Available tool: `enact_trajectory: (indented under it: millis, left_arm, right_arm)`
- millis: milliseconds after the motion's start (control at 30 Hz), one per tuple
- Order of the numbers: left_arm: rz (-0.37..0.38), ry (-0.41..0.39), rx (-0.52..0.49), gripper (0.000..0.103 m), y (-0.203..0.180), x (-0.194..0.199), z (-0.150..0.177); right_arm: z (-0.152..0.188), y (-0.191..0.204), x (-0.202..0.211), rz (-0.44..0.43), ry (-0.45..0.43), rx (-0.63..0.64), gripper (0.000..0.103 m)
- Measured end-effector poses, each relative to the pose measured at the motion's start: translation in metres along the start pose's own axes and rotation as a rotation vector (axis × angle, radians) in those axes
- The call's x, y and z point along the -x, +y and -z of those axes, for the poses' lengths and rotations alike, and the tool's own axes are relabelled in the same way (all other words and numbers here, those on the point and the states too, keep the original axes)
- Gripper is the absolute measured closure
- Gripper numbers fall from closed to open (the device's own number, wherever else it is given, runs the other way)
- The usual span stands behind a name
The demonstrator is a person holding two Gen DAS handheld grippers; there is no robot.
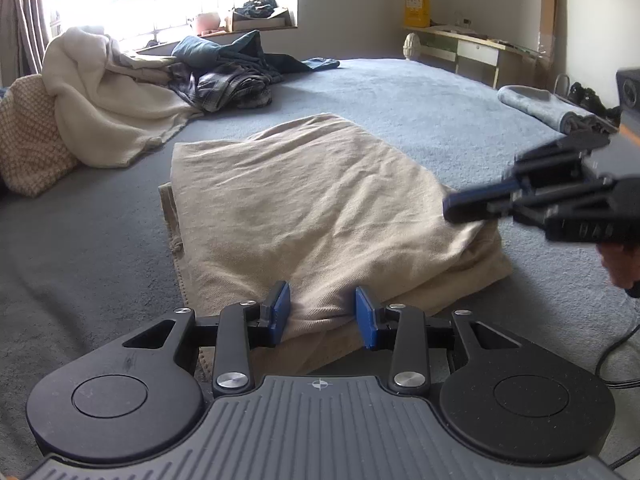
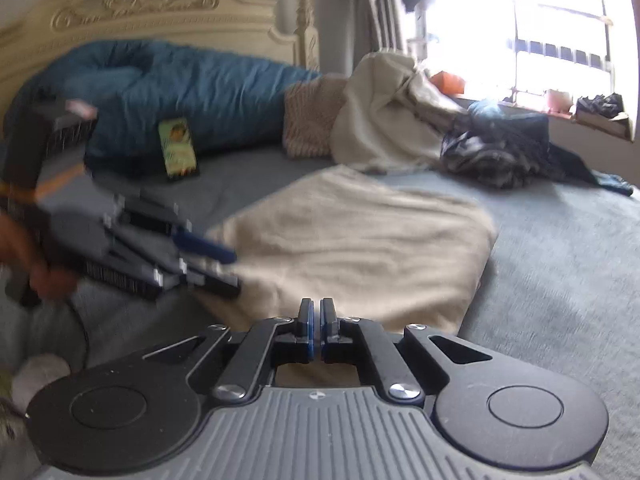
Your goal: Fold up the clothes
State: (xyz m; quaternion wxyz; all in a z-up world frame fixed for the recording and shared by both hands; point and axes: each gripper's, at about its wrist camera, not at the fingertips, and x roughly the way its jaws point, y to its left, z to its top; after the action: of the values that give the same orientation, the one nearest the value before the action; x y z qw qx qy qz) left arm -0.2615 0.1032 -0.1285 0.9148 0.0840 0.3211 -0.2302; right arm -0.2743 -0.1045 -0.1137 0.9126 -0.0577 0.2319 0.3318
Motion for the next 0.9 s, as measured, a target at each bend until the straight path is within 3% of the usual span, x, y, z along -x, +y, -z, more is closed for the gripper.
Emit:
enact_trajectory:
  millis: [133,267,333,700,900]
  left_arm:
    - [-0.004,-0.005,0.004,0.066,-0.001,-0.002,0.001]
    - [-0.004,0.002,-0.018,0.066,-0.003,-0.002,0.001]
    - [-0.005,0.010,-0.033,0.066,-0.004,-0.002,0.000]
    - [-0.034,0.028,0.028,0.066,0.013,0.014,0.000]
    - [-0.046,0.042,-0.006,0.066,0.010,0.013,0.001]
  right_arm:
    - [-0.011,0.010,-0.004,-0.036,-0.026,0.040,0.101]
    - [0.015,0.009,-0.032,-0.041,0.097,0.053,0.101]
    - [0.022,0.011,-0.032,-0.036,0.062,0.074,0.101]
    - [0.019,0.007,-0.030,-0.041,0.067,0.032,0.101]
    - [0.019,0.009,-0.031,-0.034,0.071,0.028,0.101]
